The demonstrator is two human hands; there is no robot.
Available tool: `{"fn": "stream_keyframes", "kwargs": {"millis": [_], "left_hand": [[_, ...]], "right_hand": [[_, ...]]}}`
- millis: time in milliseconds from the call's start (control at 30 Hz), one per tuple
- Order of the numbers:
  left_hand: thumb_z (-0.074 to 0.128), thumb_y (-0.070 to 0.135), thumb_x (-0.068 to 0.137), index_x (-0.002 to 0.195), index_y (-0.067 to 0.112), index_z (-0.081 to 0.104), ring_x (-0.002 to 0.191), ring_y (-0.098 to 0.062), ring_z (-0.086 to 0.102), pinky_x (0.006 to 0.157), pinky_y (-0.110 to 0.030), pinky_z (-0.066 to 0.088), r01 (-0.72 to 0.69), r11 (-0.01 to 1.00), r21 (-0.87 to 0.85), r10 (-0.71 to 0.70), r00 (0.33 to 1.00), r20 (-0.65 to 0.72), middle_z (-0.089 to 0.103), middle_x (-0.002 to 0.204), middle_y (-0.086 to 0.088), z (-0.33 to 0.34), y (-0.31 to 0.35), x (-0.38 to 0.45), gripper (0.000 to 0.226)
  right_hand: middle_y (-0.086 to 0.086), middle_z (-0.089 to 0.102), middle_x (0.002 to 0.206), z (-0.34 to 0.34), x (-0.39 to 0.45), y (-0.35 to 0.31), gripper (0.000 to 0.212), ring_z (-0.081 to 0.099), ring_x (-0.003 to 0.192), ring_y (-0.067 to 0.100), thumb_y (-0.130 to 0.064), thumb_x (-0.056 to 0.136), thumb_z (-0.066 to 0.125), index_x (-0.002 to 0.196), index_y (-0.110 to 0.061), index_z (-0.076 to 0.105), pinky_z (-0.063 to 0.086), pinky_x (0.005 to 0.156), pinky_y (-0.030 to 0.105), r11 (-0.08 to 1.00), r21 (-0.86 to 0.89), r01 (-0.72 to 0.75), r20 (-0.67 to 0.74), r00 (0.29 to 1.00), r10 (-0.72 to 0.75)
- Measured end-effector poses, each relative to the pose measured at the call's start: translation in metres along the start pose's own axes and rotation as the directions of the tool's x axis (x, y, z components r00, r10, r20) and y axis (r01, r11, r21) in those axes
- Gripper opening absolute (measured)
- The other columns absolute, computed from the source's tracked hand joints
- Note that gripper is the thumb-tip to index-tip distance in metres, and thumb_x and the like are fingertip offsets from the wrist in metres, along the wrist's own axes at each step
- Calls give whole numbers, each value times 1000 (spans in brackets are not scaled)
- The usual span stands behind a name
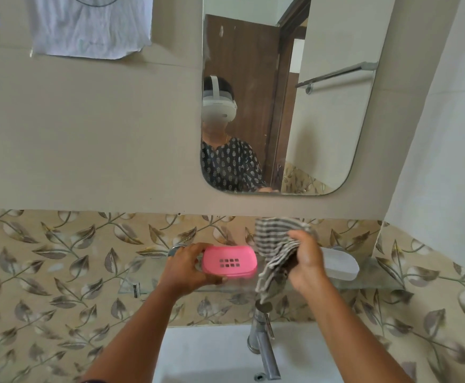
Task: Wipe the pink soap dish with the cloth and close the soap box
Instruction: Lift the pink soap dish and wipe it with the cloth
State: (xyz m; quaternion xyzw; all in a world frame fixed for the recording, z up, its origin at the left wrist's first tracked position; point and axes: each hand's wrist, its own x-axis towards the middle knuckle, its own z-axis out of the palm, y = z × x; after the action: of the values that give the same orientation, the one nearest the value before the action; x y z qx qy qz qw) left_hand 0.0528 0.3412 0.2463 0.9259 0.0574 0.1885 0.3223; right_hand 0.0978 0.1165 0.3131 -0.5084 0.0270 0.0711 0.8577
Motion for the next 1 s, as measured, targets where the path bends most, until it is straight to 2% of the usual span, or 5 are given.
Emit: {"fn": "stream_keyframes", "kwargs": {"millis": [267,400,533,833,1000], "left_hand": [[89,46,48,126,30,48,98,-9,57,89,-32,49,16,998,-57,-16,1000,12,58,111,16,1,1,1,89],[89,46,46,130,34,49,94,-5,60,85,-32,53,-25,997,-72,25,1000,1,63,111,17,2,-1,1,94],[89,47,46,130,33,52,90,-5,60,79,-28,51,-34,998,-53,32,999,-23,60,111,17,1,0,1,93],[90,45,46,126,33,53,88,-4,56,67,-13,41,-67,996,-57,66,997,-32,59,111,16,1,-1,1,89],[89,45,48,124,33,51,89,-4,56,66,-11,38,-74,996,-56,71,996,-54,57,111,17,3,-1,-1,86]], "right_hand": [[20,73,83,-25,-4,-17,17,71,71,32,-12,85,64,93,2,69,57,70,41,982,10,-190,65,980,189],[14,73,85,-18,0,-8,20,73,72,26,4,73,74,91,-3,69,61,62,37,979,-174,107,-162,978,-135],[1,69,81,1,3,4,19,69,72,17,3,82,64,93,-13,67,57,54,25,614,-652,445,60,837,-543],[9,66,102,13,8,50,30,55,98,23,0,83,65,111,-12,68,52,72,26,-270,-687,674,726,640,-250],[11,67,97,21,4,57,18,49,102,27,1,89,55,101,-5,66,40,71,29,-445,-670,594,720,666,-196]]}}
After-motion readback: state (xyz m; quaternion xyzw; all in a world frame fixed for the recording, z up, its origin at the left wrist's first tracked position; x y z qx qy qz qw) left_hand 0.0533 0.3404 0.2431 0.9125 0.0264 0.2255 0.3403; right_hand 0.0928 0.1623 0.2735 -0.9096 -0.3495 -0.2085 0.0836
